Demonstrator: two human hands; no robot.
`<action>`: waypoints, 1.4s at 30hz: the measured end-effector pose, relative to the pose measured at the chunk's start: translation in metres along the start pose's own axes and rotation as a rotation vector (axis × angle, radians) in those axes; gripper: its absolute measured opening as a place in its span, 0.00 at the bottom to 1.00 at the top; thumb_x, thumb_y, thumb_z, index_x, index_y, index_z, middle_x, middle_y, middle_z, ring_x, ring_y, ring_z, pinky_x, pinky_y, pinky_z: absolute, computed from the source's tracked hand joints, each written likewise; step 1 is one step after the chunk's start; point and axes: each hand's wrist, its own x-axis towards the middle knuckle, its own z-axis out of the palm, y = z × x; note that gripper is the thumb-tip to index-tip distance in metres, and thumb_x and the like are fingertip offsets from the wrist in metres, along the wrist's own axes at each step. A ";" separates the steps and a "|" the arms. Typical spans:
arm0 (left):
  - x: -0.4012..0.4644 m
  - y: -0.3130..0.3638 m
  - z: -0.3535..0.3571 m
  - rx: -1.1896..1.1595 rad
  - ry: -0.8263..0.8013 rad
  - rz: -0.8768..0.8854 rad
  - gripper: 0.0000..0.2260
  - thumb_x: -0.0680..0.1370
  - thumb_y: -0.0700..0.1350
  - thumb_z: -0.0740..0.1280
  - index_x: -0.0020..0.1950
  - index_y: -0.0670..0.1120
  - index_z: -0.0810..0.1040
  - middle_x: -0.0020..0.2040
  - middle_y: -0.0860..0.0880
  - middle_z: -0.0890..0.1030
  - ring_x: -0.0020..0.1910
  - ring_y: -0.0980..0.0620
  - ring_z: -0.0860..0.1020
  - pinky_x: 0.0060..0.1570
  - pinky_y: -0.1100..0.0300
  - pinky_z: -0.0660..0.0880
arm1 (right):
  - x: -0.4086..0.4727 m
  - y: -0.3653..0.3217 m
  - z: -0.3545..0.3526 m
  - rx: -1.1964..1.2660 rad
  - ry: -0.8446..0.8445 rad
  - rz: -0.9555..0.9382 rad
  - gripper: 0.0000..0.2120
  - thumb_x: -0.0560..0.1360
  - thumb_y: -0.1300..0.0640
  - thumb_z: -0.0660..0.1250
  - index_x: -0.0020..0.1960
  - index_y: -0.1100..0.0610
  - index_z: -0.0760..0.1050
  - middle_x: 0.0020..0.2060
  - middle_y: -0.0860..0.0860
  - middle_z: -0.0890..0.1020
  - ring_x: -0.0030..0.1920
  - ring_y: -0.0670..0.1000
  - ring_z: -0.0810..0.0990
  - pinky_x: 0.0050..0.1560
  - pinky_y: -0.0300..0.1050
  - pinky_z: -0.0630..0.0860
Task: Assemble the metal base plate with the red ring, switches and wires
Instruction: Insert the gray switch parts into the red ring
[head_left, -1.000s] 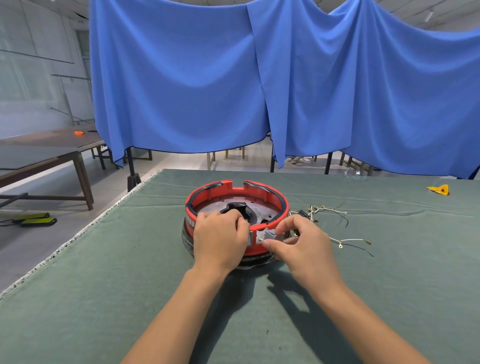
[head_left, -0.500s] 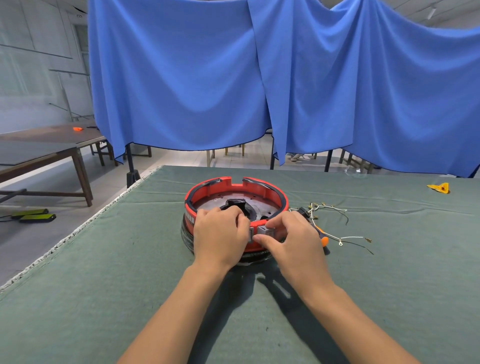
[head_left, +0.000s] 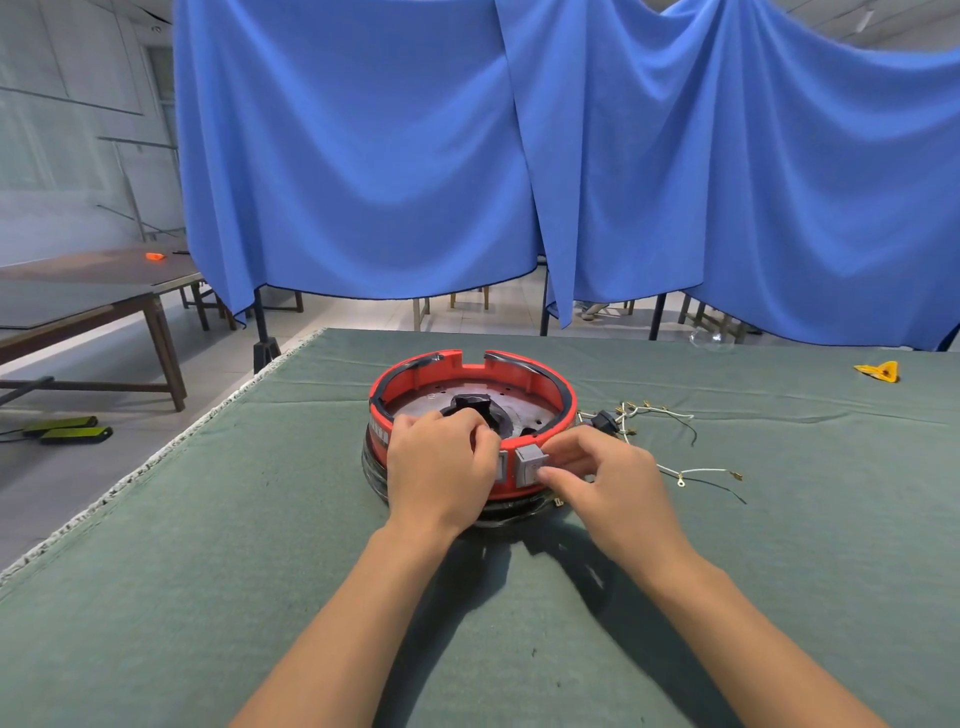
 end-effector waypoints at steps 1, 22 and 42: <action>0.000 0.000 0.000 -0.012 -0.002 0.000 0.17 0.73 0.50 0.54 0.38 0.48 0.81 0.34 0.51 0.80 0.35 0.51 0.73 0.48 0.58 0.62 | 0.000 0.002 0.001 -0.001 0.018 0.000 0.09 0.69 0.63 0.75 0.43 0.52 0.79 0.36 0.41 0.82 0.38 0.37 0.80 0.41 0.28 0.72; -0.004 -0.018 -0.022 -0.116 -0.216 0.274 0.10 0.76 0.44 0.69 0.57 0.47 0.82 0.52 0.52 0.84 0.51 0.49 0.80 0.53 0.54 0.74 | 0.021 0.028 0.002 0.096 -0.198 -0.014 0.14 0.74 0.56 0.71 0.58 0.46 0.77 0.56 0.37 0.71 0.37 0.35 0.73 0.47 0.41 0.71; -0.006 -0.012 -0.009 -0.187 -0.139 0.187 0.12 0.75 0.55 0.66 0.55 0.53 0.83 0.52 0.57 0.84 0.52 0.56 0.79 0.53 0.63 0.64 | 0.024 0.020 0.007 0.015 -0.085 -0.046 0.10 0.71 0.52 0.74 0.46 0.39 0.76 0.48 0.41 0.76 0.46 0.36 0.75 0.46 0.37 0.68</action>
